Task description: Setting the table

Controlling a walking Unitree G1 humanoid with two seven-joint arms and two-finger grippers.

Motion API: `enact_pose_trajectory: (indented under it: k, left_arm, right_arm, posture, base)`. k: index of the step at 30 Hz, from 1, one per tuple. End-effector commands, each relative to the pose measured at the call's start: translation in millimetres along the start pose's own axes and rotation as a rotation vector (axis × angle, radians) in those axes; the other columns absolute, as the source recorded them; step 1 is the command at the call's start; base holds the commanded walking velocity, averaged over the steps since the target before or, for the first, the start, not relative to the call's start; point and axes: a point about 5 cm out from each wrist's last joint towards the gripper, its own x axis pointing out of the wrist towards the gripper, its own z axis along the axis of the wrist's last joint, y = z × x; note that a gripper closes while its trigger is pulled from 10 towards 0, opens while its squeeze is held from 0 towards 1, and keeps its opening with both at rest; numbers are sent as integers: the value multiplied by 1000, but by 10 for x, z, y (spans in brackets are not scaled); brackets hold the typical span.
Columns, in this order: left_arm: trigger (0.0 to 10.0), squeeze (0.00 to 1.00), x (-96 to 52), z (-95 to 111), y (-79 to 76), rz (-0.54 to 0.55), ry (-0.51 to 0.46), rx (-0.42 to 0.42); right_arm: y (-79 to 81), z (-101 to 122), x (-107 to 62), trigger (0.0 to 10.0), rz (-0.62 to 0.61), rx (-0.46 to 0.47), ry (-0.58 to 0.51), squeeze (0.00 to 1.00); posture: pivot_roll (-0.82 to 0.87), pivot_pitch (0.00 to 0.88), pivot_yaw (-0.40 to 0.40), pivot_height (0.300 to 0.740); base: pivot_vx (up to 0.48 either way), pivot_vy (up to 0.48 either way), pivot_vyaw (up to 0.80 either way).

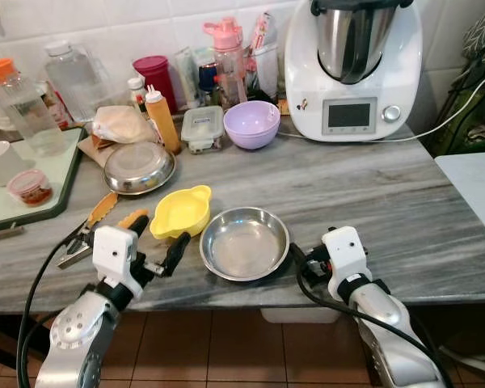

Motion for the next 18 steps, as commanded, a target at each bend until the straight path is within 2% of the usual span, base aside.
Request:
enact_pose_trajectory:
  k: [1,3,9,13,16,18]
  left_arm:
    - [10000,0,-34,103,23,25,-16,14]
    - [10000,0,-57,117,28,72,-20,5]
    - [10000,0,-88,-11,56,195,30,26]
    - [10000,0,-74,-63,131,289,51,18]
    - [10000,0,-52,-48,197,376,51,55]
    - [10000,0,-37,-18,229,412,18,70]
  right_arm:
    - [62,128,-34,10000,31,-30,-73,0]
    - [33,192,-86,10000,23,-86,-120,0]
    - [9,383,-97,10000,12,-103,-217,0]
    - [34,514,-72,10000,20,-106,-267,0]
    - [62,601,-18,10000,28,-91,-299,0]
    - [74,642,39,10000,29,-66,-309,0]
  posture:
    - [-189,12,108,740]
    - [-186,11,107,740]
    - [-184,3,107,740]
    - [-178,0,106,740]
    - [-169,0,101,740]
    - [-165,0,92,740]
  base:
    - [0,0,0]
    - [0,0,0]
    - [0,0,0]
    - [0,0,0]
    - [0,0,0]
    - [0,0,0]
